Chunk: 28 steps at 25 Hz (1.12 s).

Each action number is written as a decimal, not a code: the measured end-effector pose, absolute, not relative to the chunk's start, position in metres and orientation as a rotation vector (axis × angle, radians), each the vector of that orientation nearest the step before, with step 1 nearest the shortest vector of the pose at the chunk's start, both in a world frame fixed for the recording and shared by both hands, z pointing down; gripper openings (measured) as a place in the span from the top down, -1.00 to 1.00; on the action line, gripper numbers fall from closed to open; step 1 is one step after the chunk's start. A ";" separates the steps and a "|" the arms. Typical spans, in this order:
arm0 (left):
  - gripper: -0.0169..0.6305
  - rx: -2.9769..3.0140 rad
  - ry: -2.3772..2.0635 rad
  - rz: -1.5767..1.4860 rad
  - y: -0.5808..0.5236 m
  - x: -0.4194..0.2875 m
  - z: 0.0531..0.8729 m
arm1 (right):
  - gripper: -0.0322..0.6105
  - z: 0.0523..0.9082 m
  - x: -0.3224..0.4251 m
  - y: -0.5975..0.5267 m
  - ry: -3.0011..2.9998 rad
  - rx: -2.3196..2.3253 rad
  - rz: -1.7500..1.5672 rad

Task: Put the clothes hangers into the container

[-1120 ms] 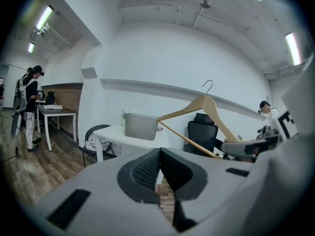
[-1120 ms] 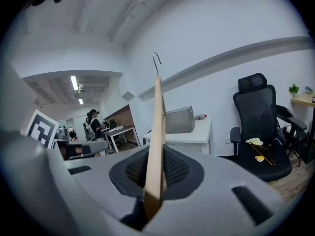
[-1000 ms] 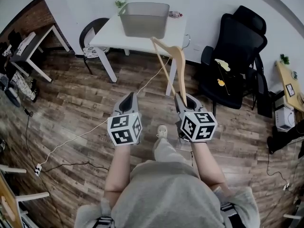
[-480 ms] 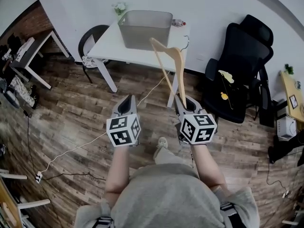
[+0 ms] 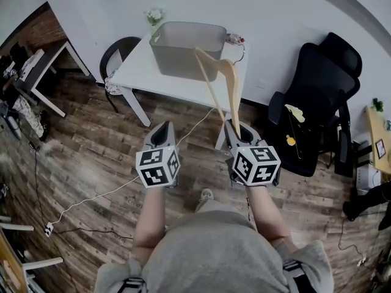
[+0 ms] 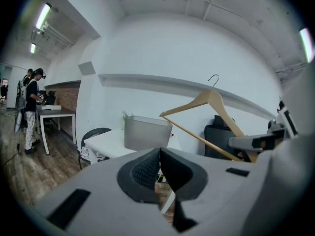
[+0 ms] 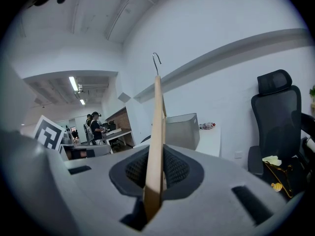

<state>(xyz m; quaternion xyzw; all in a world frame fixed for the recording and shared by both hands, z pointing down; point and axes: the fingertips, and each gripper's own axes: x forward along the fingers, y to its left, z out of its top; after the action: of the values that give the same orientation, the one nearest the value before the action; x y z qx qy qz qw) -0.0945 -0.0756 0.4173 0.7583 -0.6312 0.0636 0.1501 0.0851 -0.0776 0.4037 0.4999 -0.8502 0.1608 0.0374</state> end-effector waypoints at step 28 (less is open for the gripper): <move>0.92 2.110 -1.939 0.182 -0.189 -0.078 0.408 | 0.79 0.395 0.103 -0.215 -2.689 1.353 0.471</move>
<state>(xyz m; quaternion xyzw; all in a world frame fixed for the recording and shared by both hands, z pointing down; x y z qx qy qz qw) -0.0776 -0.1891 0.4076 0.7282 -0.6691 0.0629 0.1347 0.1028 -0.2145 0.3949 0.4437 -0.8815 0.1544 0.0474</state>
